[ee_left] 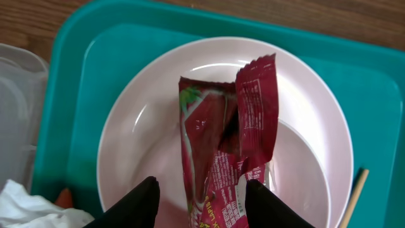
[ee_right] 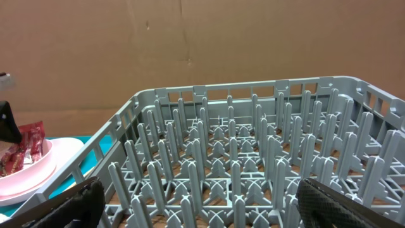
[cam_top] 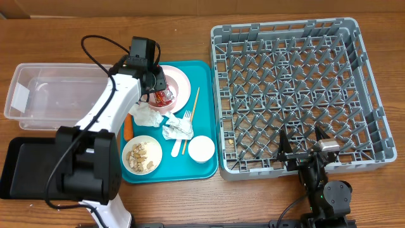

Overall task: Sort waste into correct bins and load items into the dishwasher
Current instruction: 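Move the left gripper over the pink plate to the red wrapper, then close the left gripper on the red snack wrapper and lift, then carry the wrapper left and drop it into the clear bin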

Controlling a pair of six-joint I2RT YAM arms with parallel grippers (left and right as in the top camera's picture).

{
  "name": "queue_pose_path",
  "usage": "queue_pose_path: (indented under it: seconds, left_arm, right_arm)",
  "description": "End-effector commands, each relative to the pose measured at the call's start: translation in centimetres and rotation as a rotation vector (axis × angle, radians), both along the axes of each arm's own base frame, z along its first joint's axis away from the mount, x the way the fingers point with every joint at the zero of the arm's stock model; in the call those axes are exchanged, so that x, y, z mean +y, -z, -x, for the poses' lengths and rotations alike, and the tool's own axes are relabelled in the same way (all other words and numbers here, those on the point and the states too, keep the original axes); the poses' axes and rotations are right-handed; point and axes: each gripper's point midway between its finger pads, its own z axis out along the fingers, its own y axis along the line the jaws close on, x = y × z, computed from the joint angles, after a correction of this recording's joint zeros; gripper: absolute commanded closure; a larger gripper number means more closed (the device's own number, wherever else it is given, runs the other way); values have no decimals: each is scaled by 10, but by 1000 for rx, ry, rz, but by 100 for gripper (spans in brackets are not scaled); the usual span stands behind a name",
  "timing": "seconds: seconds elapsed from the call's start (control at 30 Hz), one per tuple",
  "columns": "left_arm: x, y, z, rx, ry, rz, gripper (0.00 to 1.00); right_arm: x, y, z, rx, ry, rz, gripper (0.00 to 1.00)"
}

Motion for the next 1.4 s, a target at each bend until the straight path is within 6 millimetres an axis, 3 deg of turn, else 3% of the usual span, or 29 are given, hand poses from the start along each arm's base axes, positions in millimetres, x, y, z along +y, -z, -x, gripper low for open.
queue_pose_path:
  seconds: [0.0,0.23,0.5,0.6,0.63,0.87,0.97,1.1,1.27,1.37]
  left_arm:
    - [-4,14,-4,25,-9,25,53]
    - [-4,30,-7,45,-19,26,55]
    - [-5,29,-9,32,-19,28,71]
    - [-5,28,-10,27,-19,30,94]
    - [-5,28,-11,26,-19,30,96]
    - [-5,19,-13,5,-18,33,96]
    - [-6,1,-17,-31,-17,40,96]
    - [-4,-44,-16,-122,-12,42,96]
    - [13,-126,-2,-287,-45,-3,96]
    - [31,-169,17,-368,-97,-60,96]
  right_arm:
    - [-3,2,-1,-5,14,0,0]
    - [-3,2,-1,-5,14,0,0]
    - [-3,2,-1,-5,14,0,0]
    - [-3,2,-1,-5,14,0,0]
    - [-3,2,-1,-5,14,0,0]
    - [-3,2,-1,-5,14,0,0]
    - [-3,2,-1,-5,14,0,0]
    - [-3,2,-1,-5,14,0,0]
    - [-3,2,-1,-5,14,0,0]
    - [-3,2,-1,-5,14,0,0]
